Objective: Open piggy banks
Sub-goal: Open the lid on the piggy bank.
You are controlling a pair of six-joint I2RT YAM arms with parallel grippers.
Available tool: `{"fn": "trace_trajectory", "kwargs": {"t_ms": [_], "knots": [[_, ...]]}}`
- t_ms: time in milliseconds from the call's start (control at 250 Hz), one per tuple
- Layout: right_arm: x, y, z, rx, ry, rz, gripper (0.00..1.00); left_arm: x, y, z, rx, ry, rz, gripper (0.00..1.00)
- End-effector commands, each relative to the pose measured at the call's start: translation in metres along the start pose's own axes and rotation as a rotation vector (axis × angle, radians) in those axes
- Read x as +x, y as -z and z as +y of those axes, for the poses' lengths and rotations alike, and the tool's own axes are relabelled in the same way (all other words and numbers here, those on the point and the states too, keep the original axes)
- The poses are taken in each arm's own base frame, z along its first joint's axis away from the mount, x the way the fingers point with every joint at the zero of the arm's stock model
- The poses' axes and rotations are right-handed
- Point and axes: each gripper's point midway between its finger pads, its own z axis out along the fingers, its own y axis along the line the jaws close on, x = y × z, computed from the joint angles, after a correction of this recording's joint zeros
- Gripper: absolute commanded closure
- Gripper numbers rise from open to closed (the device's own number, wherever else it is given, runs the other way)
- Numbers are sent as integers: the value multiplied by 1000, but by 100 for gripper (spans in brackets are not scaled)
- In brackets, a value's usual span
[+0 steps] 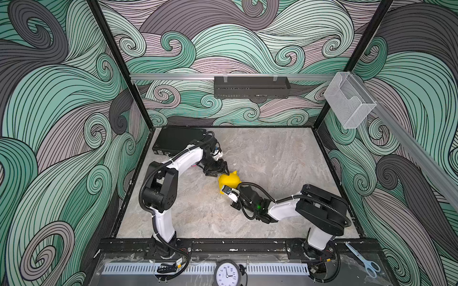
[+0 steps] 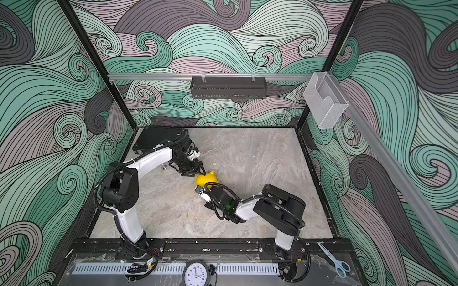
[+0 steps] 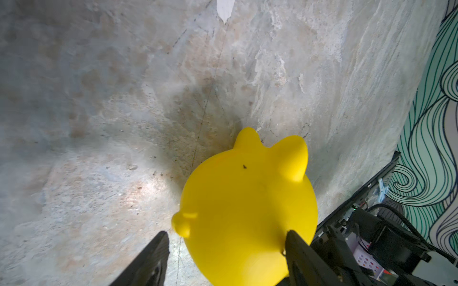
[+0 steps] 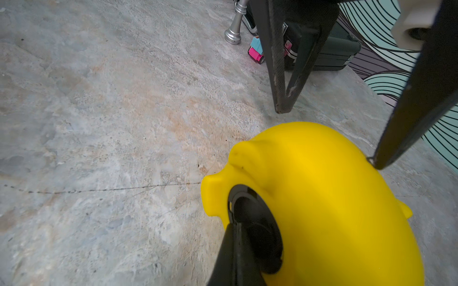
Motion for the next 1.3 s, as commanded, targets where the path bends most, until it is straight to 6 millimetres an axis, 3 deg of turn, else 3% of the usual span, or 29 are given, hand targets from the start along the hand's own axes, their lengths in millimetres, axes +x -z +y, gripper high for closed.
{"fn": "trace_trajectory", "kwargs": {"t_ms": [0, 164, 404, 527, 1151, 1299], "knots": [[-3, 12, -8, 24, -46, 0, 100, 14, -3, 7, -47, 13, 14, 29], [6, 26, -10, 28, -95, 21, 95, 10, 3, 7, -70, 24, -17, 29], [21, 26, -7, 32, -129, 73, 94, -1, 13, 4, -117, 43, -64, 28], [26, 24, -5, 31, -163, 80, 88, -3, 14, 4, -127, 55, -87, 27], [8, 42, -3, -18, -388, -23, 82, 0, 23, 6, -155, 71, -143, 26], [-1, 47, -15, 25, -395, -41, 82, -1, 29, 3, -151, 72, -164, 25]]}}
